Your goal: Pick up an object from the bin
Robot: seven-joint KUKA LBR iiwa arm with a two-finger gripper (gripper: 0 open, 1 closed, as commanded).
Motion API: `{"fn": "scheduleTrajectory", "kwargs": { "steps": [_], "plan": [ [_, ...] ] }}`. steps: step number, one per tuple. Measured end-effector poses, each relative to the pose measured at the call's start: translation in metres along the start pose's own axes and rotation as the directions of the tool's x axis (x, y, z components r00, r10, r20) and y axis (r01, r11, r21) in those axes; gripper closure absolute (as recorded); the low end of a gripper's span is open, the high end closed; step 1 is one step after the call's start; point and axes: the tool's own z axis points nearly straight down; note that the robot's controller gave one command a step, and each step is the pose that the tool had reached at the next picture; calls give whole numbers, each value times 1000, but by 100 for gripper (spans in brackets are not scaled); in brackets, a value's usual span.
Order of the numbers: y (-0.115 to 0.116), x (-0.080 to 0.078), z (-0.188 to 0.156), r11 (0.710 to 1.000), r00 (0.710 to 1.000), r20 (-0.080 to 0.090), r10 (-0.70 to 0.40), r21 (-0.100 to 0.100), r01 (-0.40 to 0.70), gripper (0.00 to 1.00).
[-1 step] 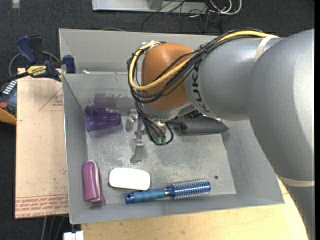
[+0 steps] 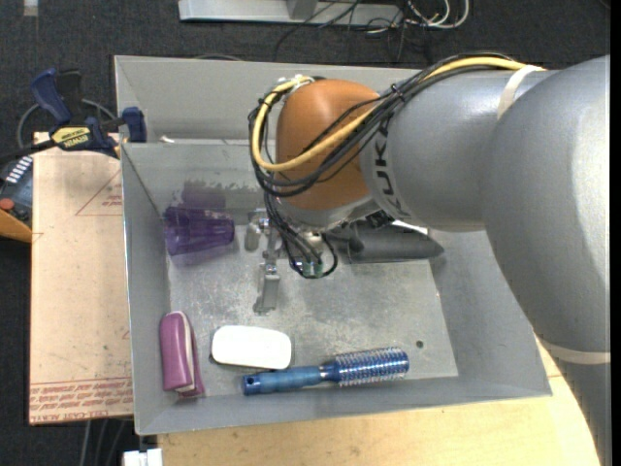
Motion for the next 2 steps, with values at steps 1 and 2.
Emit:
{"fn": "scheduleTrajectory", "kwargs": {
  "steps": [1,2],
  "plan": [
    [35,-53,46,1000,1000,10,9,-4,-9,0],
    [69,-55,-6,1000,1000,4,0,-2,0,0]
  ]
}}
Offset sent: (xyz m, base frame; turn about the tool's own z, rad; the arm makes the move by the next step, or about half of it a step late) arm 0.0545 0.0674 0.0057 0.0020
